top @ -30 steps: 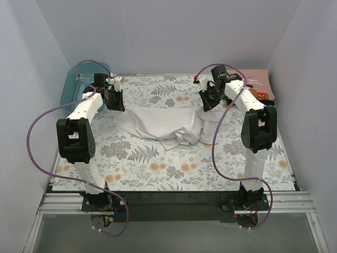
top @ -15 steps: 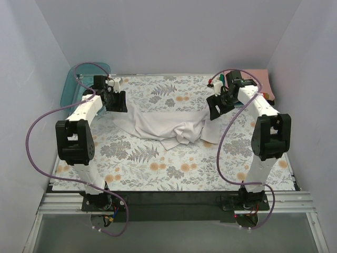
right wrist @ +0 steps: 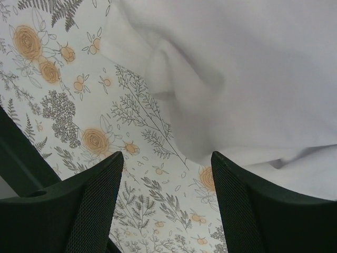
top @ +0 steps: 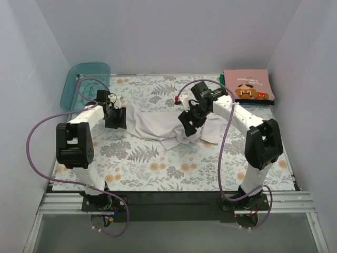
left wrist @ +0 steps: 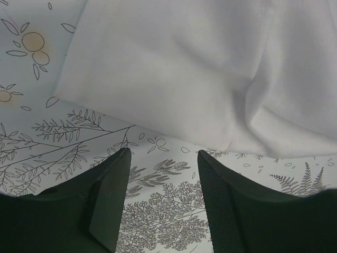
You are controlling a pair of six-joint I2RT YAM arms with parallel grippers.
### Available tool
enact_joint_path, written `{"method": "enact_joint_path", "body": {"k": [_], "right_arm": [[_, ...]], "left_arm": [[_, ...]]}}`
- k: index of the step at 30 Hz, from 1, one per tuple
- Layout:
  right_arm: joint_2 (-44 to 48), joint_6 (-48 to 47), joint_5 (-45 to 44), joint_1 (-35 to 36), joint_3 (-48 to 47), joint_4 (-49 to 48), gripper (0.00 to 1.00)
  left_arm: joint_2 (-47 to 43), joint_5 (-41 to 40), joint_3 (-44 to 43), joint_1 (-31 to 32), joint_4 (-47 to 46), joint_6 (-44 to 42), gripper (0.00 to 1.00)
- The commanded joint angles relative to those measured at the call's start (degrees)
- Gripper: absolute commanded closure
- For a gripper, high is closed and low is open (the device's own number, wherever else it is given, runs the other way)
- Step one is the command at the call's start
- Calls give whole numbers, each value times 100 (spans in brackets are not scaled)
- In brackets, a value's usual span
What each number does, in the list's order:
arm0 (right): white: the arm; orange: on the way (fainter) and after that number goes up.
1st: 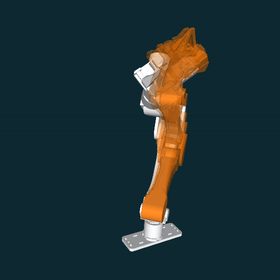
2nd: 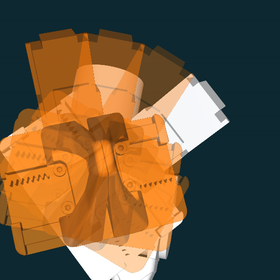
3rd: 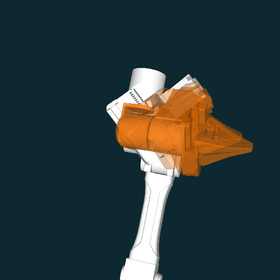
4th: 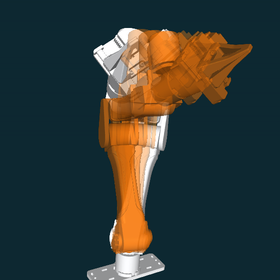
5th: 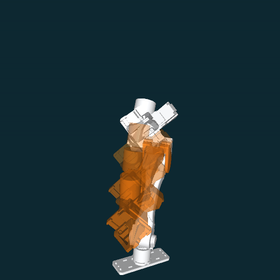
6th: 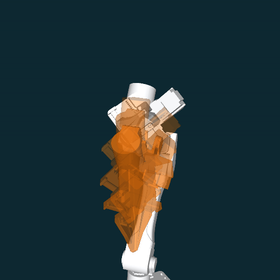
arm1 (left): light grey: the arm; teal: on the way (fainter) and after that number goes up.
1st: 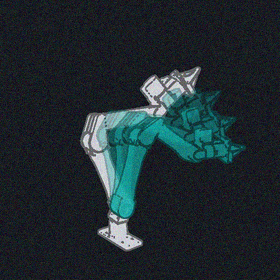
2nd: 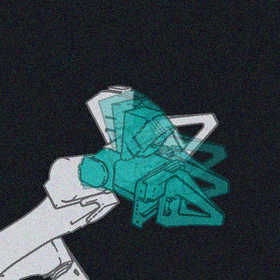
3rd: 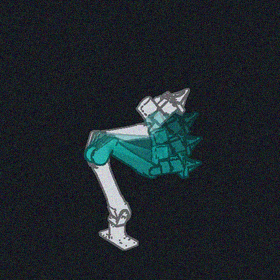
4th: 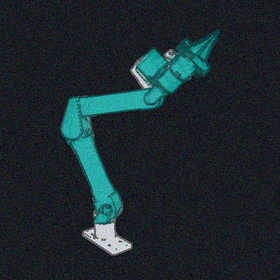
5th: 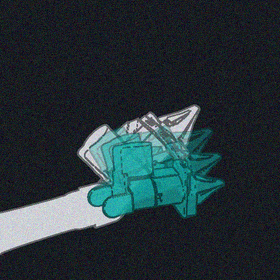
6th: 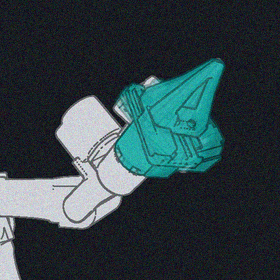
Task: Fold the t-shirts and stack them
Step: Flatten the tshirt out
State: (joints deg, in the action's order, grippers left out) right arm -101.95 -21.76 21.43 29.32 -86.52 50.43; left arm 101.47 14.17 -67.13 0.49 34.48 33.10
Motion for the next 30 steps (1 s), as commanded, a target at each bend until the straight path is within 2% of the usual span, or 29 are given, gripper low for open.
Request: {"method": "enact_joint_path", "body": {"k": [1, 7, 10, 11, 12, 13, 14, 15, 16, 17, 18, 19, 21, 27, 30], "right_arm": [[-228, 163, -296, 100, 109, -86, 25], [-614, 268, -745, 416, 249, -315, 23], [-799, 339, -956, 452, 259, -446, 32], [-843, 348, -1044, 452, 206, -490, 44], [-887, 356, -1140, 452, 162, -491, 51], [-923, 365, -1289, 434, 101, -491, 58], [-923, 374, -1325, 408, -21, -482, 73], [-897, 392, -1352, 329, -110, -473, 81], [-827, 392, -1413, 285, -180, -464, 93], [-774, 392, -1431, 232, -346, -456, 99], [-713, 383, -1449, 119, -426, -456, 99], [-573, 339, -1405, 31, -505, -456, 99], [-414, 286, -1300, -223, -768, -456, 99], [-88, 172, -711, -962, -1507, -421, 99], [-106, 76, -728, -1034, -1701, -315, 99]], "left_arm": [[-224, -160, -54, -32, -196, 38, 47], [65, -195, -177, -32, -205, 100, 45], [276, -318, -186, -23, -292, 118, 45], [329, -354, -195, -23, -336, 135, 45], [399, -380, -204, -23, -363, 135, 46], [452, -380, -238, -23, -363, 144, 48], [566, -389, -265, -23, -380, 144, 50], [619, -407, -283, -23, -398, 135, 53], [663, -433, -309, -23, -416, 118, 62], [759, -485, -387, -23, -424, 83, 70], [804, -521, -423, -23, -424, 74, 77], [839, -530, -484, -23, -416, 65, 90], [796, -451, -651, -23, -407, 82, 99], [602, -266, -1195, -23, -389, 179, 100], [567, -240, -1503, -23, -319, 179, 100]]}}
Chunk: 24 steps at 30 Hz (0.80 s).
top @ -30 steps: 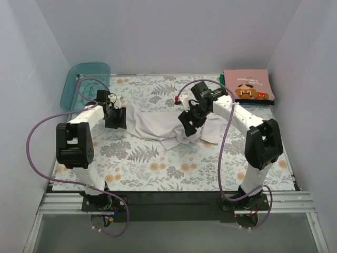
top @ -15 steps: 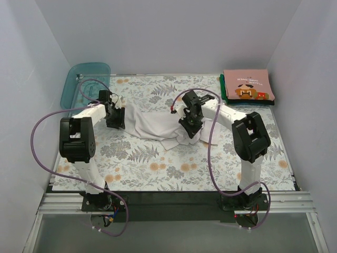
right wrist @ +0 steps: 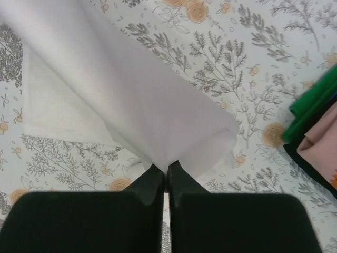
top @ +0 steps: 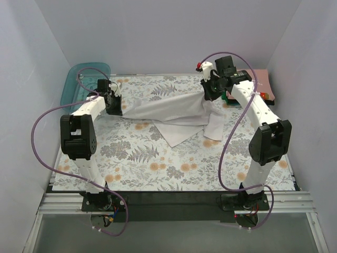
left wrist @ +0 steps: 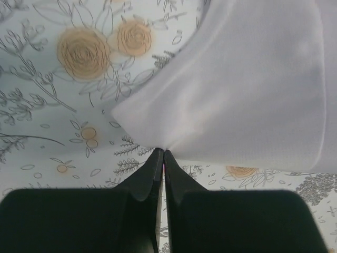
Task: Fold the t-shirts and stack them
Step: Flatten the tshirt out
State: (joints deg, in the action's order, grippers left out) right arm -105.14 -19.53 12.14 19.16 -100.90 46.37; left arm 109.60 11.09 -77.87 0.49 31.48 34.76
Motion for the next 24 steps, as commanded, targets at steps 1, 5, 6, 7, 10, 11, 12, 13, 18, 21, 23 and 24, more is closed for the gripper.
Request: {"method": "enact_joint_path", "body": {"k": [1, 5, 6, 7, 10, 11, 12, 13, 18, 21, 23, 24], "right_arm": [[231, -165, 192, -26, -263, 118, 99], [371, -306, 385, -35, -185, 459, 99], [433, -402, 420, -44, -132, 539, 99], [625, -463, 508, -44, -44, 636, 99], [1361, -806, 938, -44, 666, 1014, 99], [1600, -894, 1096, -52, 938, 1145, 99], [2037, -1034, 1463, -44, 1402, 1207, 99], [2216, -1096, 1658, -18, 1659, 1295, 99], [2736, -1185, 2966, 1286, 2977, 1481, 99], [2605, -834, 3067, 2595, 3208, 972, 99], [2184, -763, 2680, 3426, 3156, 593, 99], [1878, -850, 2636, 3767, 2947, 627, 77]], "left_arm": [[-238, 77, -501, -23, 85, 13, 100], [-378, 165, -739, -23, 463, -145, 100], [-448, 165, -739, -23, 542, -224, 100], [-518, 165, -713, -23, 726, -294, 100], [-1132, 357, -459, -40, 1086, -672, 100], [-1317, 472, -310, -40, 1157, -881, 100], [-1623, 464, -230, -40, 1219, -962, 100], [-1722, 455, -186, -40, 1289, -1041, 100], [-1234, 332, -1016, -40, 1254, -999, 100], [-574, 542, -2323, -40, 1369, -726, 100], [469, 692, -3310, -40, 1649, -453, 100], [718, 884, -3845, -40, 1807, -470, 100]]}}
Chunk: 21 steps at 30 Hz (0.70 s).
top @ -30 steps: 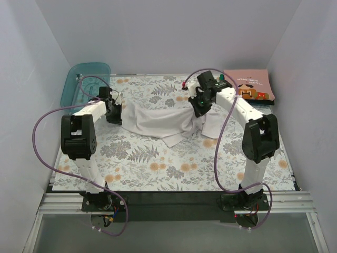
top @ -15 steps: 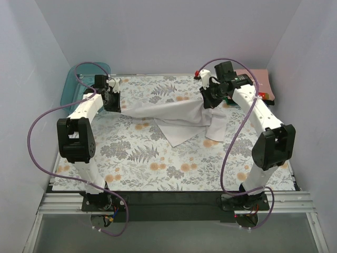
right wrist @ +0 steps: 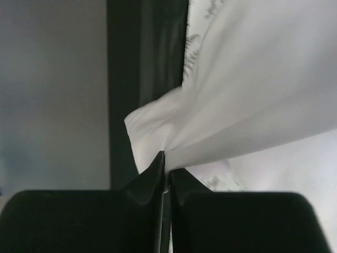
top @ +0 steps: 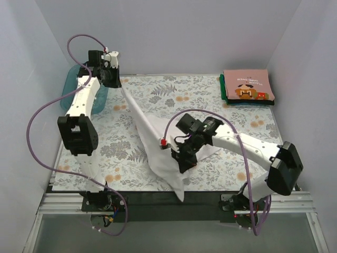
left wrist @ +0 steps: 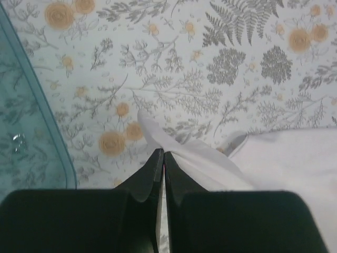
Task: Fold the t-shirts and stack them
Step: Flatten the tshirt out
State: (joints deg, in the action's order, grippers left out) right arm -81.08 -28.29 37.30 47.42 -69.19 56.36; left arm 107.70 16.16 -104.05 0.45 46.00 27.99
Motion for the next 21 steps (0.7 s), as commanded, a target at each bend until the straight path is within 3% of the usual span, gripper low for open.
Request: {"method": "enact_joint_path", "body": {"k": [1, 3, 4, 5, 6, 9, 10, 11, 12, 13, 16, 21], "right_arm": [[-645, -18, 137, 1032, -470, -232, 54], [-734, -123, 242, 501, -744, -152, 43], [-751, -193, 399, -261, -797, -160, 43], [-943, -211, 401, -1077, -937, -186, 44], [-1258, -116, 96, -1825, -1208, -187, 46], [-1892, 322, -1071, -2052, -1360, -702, 47], [-2094, 594, -1380, -2131, -1491, -1001, 43], [-2218, 597, -1514, -2175, -1597, -1004, 43], [-2367, 754, -1602, -2210, -1720, -1187, 40], [-2534, 825, -1646, -2254, -1895, -1232, 39], [-3420, 1027, -1796, -2255, -2755, -1259, 38], [-4090, 1124, -1787, -2255, -3285, -1303, 37]], "left_arm": [[1328, 353, -1458, -19, 697, 50, 100], [1491, 212, -1401, -36, 1147, -126, 100], [1334, 212, -1103, -97, 774, -109, 100], [784, 99, -47, -359, 344, -92, 100], [614, -50, 372, -370, 148, -153, 100], [542, -17, 675, -370, 146, -93, 99], [515, 53, 754, -353, 146, -31, 92], [498, 71, 798, -352, 146, -4, 92], [489, 80, 859, -335, 94, 22, 87], [497, 36, 964, -326, 67, 57, 77], [576, 62, 1071, -335, -12, 119, 66], [507, 177, 1229, -335, -100, 207, 62]]}}
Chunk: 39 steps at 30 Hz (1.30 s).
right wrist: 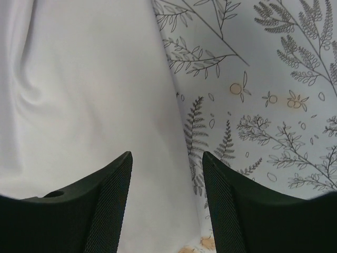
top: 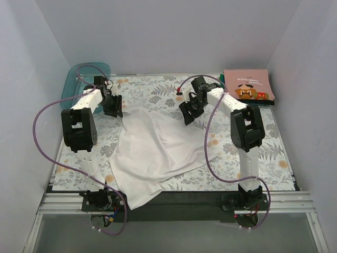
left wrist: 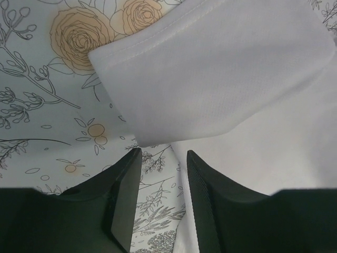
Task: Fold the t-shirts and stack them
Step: Flatten the tshirt out
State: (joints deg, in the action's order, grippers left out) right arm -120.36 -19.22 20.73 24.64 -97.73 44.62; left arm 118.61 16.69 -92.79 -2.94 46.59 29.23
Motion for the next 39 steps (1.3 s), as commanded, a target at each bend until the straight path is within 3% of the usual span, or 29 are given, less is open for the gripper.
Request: {"method": "enact_joint_path", "body": {"k": [1, 7, 8, 10, 13, 17, 19, 21, 22, 24, 29, 32, 37, 38, 39], "right_arm": [[-329, 209, -174, 23, -483, -146, 37], [-673, 51, 201, 23, -501, -155, 43], [-673, 42, 282, 23, -458, -155, 51], [-630, 6, 405, 14, -318, -129, 65], [-341, -99, 406, -82, -28, -129, 98], [125, -99, 335, -424, 158, -129, 99], [398, -82, 300, -688, 97, -138, 99], [539, -55, 291, -872, 35, -138, 99], [679, -47, 326, -908, 9, -129, 99], [829, -55, 335, -926, 9, -112, 99], [1338, -274, 335, -699, 280, 20, 99], [1848, -537, 519, 47, 982, 12, 99], [2770, -1276, -6, 2876, 3088, -15, 99], [2868, -1320, -8, 3106, 3276, -24, 90], [3025, -1321, 236, 3082, 3357, -6, 72]], "left_arm": [[-593, 142, 164, 13, -211, 100, 60], [-532, 221, 323, 4, -395, 302, 51], [-505, 203, 332, 4, -440, 354, 44], [-418, 168, 297, 4, -519, 539, 43], [-234, 308, 183, 4, -694, 732, 41], [136, 738, 7, 13, -800, 979, 41], [320, 836, -141, 21, -800, 1101, 50], [505, 784, -239, 22, -800, 1163, 67], [532, 662, -274, 22, -827, 1190, 85], [506, 599, -283, 22, -836, 1181, 97], [374, 485, -196, 22, -765, 1032, 100], [330, 493, -90, 22, -774, 997, 100], [295, 502, 112, 22, -792, 944, 100], [295, 502, 130, 22, -792, 935, 100], [277, 493, 156, 30, -800, 935, 100]]}}
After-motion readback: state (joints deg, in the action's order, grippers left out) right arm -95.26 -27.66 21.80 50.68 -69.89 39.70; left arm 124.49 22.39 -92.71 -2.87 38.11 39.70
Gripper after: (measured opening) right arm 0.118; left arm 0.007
